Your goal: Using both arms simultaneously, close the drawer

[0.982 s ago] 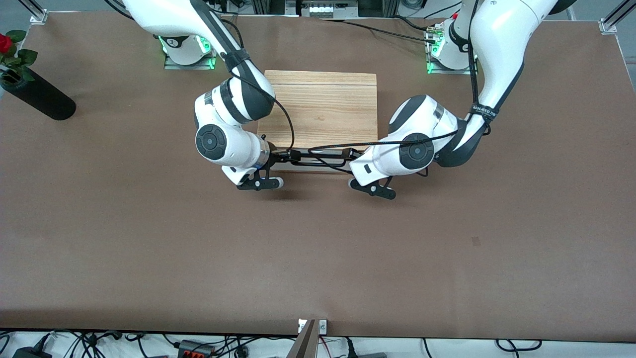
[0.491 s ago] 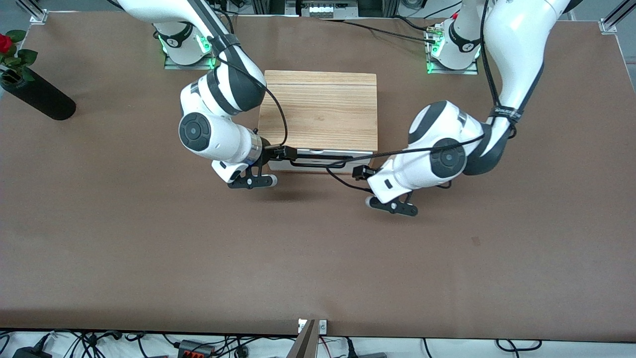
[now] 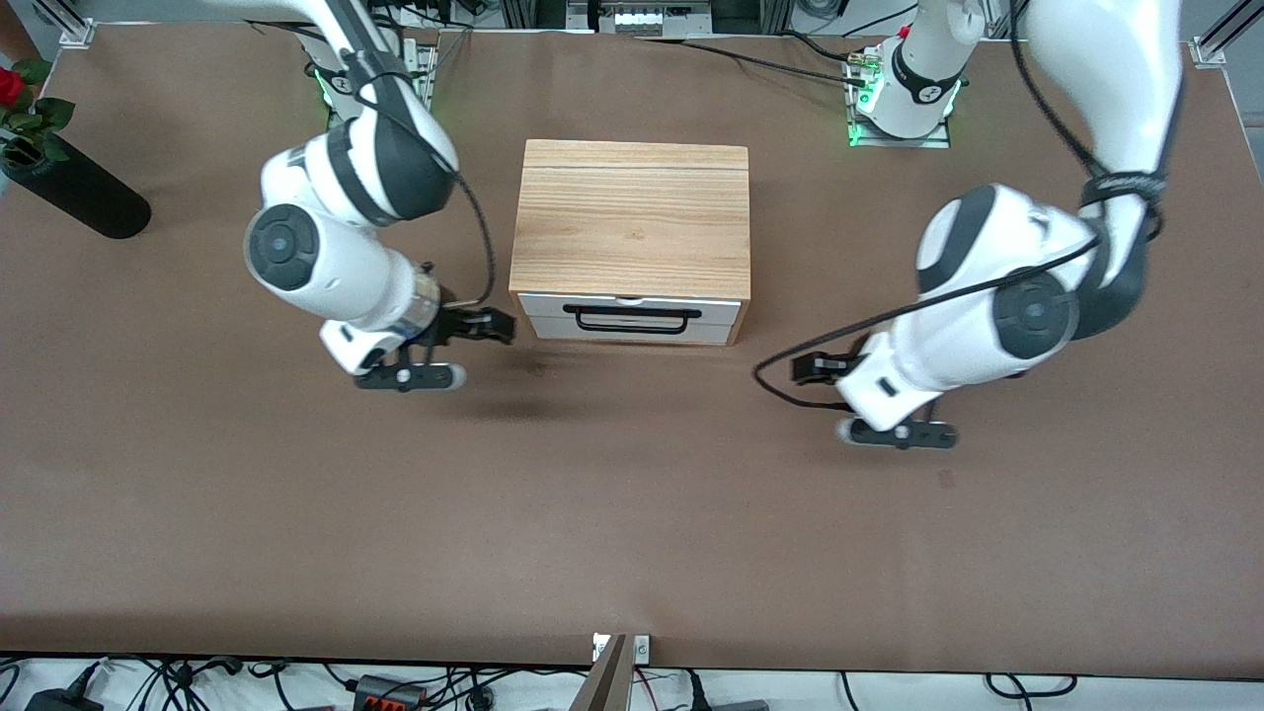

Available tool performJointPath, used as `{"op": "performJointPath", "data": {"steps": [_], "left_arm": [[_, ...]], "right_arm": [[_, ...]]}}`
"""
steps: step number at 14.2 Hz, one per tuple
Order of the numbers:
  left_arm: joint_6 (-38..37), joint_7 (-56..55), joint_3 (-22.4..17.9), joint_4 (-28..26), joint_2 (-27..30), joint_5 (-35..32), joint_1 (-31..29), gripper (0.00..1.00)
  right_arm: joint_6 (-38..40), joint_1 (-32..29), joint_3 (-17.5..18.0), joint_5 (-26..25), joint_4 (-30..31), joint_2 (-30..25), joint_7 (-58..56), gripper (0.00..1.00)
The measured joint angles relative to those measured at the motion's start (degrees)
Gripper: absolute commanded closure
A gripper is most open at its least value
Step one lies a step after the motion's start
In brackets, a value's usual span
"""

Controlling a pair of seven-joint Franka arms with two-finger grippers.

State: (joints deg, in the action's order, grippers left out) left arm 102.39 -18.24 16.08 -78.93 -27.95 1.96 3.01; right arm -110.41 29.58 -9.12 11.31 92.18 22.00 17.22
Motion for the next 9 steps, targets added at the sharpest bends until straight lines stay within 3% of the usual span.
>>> {"op": "performJointPath", "data": {"steps": [2, 4, 9], "left_arm": [[-3.4, 5.0, -3.0, 0.1, 3.6, 0.0, -0.2, 0.00], [-6.6, 11.8, -5.3, 0.3, 6.7, 0.0, -0.2, 0.00], [-14.1, 15.6, -10.7, 1.2, 12.6, 0.0, -0.2, 0.00]], "right_arm": [[3.0, -0.3, -2.5, -6.7, 0.0, -0.9, -2.6, 0.00], [4.9, -0.3, -5.5, -10.2, -0.2, -2.0, -7.7, 0.00], [18.7, -0.8, -13.8, -10.9, -8.4, -5.4, -20.8, 0.00]]}}
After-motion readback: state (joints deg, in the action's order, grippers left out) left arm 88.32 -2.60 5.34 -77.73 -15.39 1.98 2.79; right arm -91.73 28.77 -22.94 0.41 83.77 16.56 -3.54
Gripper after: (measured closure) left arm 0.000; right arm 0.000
